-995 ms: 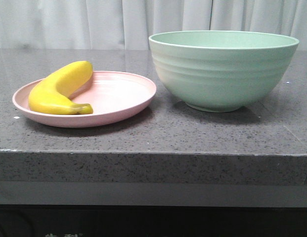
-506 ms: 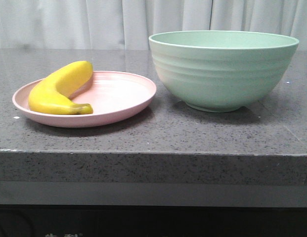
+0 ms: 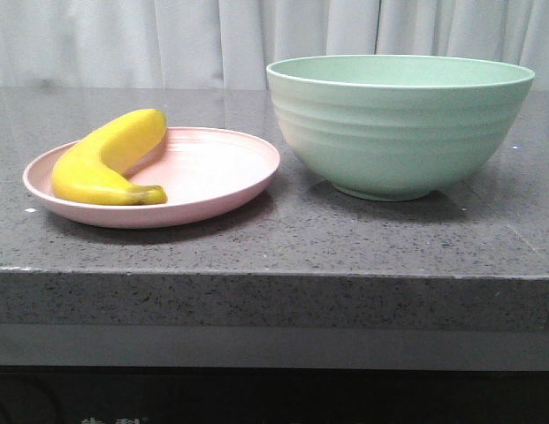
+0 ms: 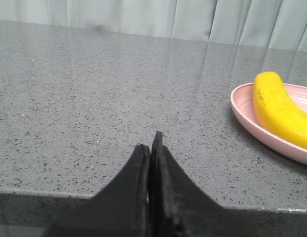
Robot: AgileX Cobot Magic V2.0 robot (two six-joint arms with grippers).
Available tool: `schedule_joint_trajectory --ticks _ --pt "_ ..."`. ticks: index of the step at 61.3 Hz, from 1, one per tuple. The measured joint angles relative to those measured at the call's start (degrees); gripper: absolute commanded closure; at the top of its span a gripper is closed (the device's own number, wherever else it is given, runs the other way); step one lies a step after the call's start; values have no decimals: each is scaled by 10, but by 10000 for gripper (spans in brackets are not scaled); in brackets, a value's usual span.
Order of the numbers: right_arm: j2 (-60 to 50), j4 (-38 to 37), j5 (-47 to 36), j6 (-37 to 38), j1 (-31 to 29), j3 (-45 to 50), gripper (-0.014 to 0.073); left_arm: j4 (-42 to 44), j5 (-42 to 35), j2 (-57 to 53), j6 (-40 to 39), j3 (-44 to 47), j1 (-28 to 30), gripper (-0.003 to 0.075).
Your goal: Transfer banana from pink plate to green bowl
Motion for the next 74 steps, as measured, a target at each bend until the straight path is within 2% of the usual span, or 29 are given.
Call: schedule_joint_trajectory --ticks 15,24,29,39,49,58,62,67,68,72,74 --pt "0 0 0 0 0 0 652 0 -4 0 0 0 0 738" --pt "0 0 -5 0 0 0 652 0 -41 0 0 -4 0 738" --pt "0 0 1 0 0 -7 652 0 -27 0 0 -23 0 738" --pt "13 0 61 0 0 -100 652 8 4 55 0 -120 0 738" --pt "117 0 79 0 0 -219 652 12 8 172 0 -204 0 738" --pt "197 0 82 0 0 -265 651 13 8 244 0 -233 0 719" --pt "215 0 82 0 0 -266 638 13 8 252 0 -233 0 628" --pt "222 0 85 0 0 -266 556 13 8 255 0 -233 0 423" --pt "222 0 85 0 0 -266 519 13 8 255 0 -233 0 365" --pt "222 0 84 0 0 -266 364 13 8 255 0 -233 0 213" --pt "222 0 83 0 0 -266 279 13 8 255 0 -233 0 158"
